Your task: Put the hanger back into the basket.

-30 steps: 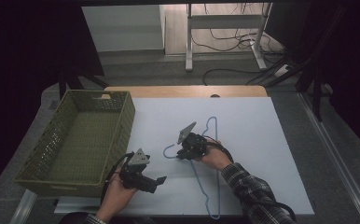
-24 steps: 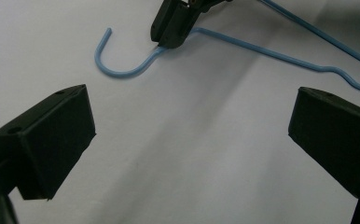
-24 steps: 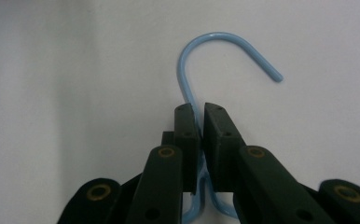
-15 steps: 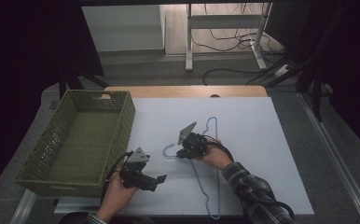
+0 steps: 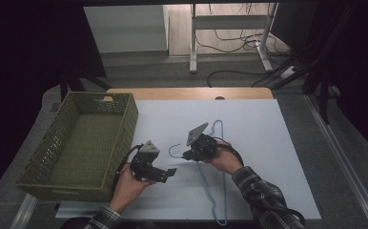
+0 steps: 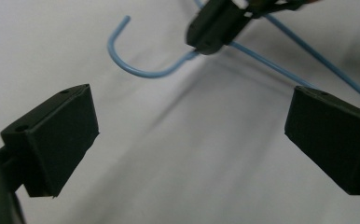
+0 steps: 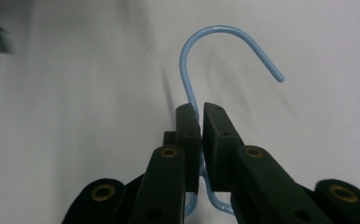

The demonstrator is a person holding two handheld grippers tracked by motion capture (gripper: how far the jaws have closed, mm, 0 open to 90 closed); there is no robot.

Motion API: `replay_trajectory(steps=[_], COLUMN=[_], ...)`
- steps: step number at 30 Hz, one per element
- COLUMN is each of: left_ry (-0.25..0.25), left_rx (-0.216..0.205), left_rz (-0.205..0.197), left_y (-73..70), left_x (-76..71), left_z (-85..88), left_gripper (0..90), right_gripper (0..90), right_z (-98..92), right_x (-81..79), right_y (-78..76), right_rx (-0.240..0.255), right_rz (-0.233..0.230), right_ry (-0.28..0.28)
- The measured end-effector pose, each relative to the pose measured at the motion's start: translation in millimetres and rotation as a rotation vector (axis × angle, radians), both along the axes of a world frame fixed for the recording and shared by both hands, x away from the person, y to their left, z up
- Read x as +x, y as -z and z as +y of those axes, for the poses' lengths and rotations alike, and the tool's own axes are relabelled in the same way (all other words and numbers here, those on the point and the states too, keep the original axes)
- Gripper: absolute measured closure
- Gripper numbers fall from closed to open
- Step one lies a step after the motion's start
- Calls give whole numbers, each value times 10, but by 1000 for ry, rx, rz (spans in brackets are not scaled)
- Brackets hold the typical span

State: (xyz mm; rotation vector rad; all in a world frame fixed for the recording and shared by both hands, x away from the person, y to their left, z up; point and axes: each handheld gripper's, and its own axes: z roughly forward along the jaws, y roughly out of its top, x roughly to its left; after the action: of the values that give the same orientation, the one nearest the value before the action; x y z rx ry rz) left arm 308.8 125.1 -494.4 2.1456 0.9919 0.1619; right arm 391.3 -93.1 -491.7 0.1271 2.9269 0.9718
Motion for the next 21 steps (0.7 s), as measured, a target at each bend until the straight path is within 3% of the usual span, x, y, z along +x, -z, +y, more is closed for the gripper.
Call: replay_trajectory(steps=[3, 5, 8, 12, 15, 17, 18, 19, 21], left_ry=[-7, -8, 25, 57, 60, 49, 36, 33, 29], left_rx=[0, -5, -41, -51, 14, 20, 19, 5, 8], left_rz=[26, 35, 54, 64, 38, 34, 35, 39, 42], left_y=[75, 90, 124, 175, 213, 219, 223, 227, 235], left_x=[170, 204, 284, 336, 311, 310, 315, 331, 335], left_z=[-37, -44, -59, -98, -127, -120, -108, -72, -72], left_gripper=[65, 99, 133, 145, 292, 434, 434, 570, 606], right_gripper=[851, 851, 852, 851, 851, 851, 852, 863, 896], right_z=[-13, -22, -29, -39, -40, -39, -39, -37, -40], right_x=[-7, -9, -12, -17, -18, -18, -19, -20, -20], right_y=[-18, -27, -35, -47, -50, -50, -50, -51, -57], right_rx=[11, 16, 19, 21, 25, 25, 26, 26, 28], right_rz=[-6, -7, -6, -5, -3, -4, -5, -7, -6], right_ry=[-2, -2, 3, 10, 15, 15, 16, 17, 14])
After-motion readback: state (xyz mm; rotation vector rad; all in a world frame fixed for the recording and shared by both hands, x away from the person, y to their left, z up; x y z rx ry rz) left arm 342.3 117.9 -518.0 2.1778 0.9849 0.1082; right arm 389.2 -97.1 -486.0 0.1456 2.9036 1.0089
